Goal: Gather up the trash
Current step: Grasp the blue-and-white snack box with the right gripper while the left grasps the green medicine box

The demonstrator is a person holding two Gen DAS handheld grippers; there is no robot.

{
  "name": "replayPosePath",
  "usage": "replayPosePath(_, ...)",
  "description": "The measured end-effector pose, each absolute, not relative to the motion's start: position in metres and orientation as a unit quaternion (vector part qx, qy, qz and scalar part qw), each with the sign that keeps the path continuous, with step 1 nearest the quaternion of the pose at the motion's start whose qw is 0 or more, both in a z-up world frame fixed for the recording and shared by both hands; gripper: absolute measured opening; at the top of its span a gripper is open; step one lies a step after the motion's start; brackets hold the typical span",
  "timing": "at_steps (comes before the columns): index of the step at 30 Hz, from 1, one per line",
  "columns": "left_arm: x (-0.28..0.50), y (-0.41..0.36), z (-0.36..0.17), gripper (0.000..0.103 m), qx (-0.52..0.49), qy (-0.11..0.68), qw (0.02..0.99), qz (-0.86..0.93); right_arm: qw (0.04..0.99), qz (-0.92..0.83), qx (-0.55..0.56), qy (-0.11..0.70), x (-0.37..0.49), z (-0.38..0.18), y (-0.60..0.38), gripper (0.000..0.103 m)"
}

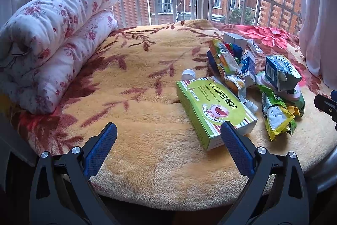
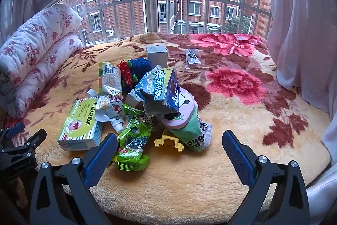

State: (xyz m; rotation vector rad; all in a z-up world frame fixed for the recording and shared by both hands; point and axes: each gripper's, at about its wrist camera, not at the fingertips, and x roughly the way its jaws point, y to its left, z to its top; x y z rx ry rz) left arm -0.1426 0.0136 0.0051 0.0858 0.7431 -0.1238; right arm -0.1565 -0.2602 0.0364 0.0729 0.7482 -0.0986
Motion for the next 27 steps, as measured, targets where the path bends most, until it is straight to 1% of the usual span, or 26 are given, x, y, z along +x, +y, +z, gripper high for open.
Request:
replayPosePath(10, -0.136, 0.020, 0.006, 0.096, 0.039, 0.353, 0.933, -0.059, 0.931, -0.042, 0.039, 0.360, -0.112, 0.046, -0.248, 0.098)
replayPosePath(14, -0.131, 0.022, 0.005, 0.096, 0.036, 0.352, 0.933, -0.062, 0.929, -0.048, 0.027, 0.366, -0.081, 0.038, -0.239, 0.098)
replayPosePath(17, -0.128, 0.023, 0.004, 0.096, 0.032, 0.353, 0.933, -0.065, 0.921, -0.060, -0.002, 0.384, -0.051, 0.023, -0.234, 0.098)
replayPosePath(18, -0.127, 0.024, 0.003, 0.096, 0.031, 0.353, 0.933, -0.065, 0.918, -0.065, -0.008, 0.391, -0.042, 0.017, -0.235, 0.097)
replayPosePath(19, -0.126, 0.025, 0.003, 0.096, 0.030, 0.354, 0.933, -0.065, 0.914, -0.068, -0.010, 0.400, -0.035, 0.012, -0.236, 0.090)
replayPosePath(20, -0.125, 0.026, 0.002, 0.096, 0.027, 0.355, 0.932, -0.065, 0.910, -0.065, -0.005, 0.410, -0.029, 0.006, -0.238, 0.078)
replayPosePath(21, -0.124, 0.026, 0.001, 0.096, 0.025, 0.356, 0.932, -0.066, 0.907, -0.059, 0.003, 0.417, -0.026, 0.001, -0.241, 0.072)
replayPosePath(22, -0.123, 0.027, 0.000, 0.096, 0.022, 0.358, 0.931, -0.067, 0.903, -0.060, 0.011, 0.424, -0.023, -0.003, -0.244, 0.061)
replayPosePath(24, -0.121, 0.027, -0.003, 0.096, 0.017, 0.362, 0.929, -0.068, 0.901, -0.059, 0.024, 0.429, -0.020, -0.010, -0.248, 0.060)
replayPosePath(25, -0.120, 0.028, -0.004, 0.096, 0.014, 0.365, 0.928, -0.070, 0.904, -0.060, 0.024, 0.422, -0.022, -0.010, -0.248, 0.057)
replayPosePath(27, -0.119, 0.027, -0.006, 0.096, 0.011, 0.369, 0.926, -0.072, 0.906, -0.060, 0.019, 0.419, -0.023, -0.009, -0.247, 0.056)
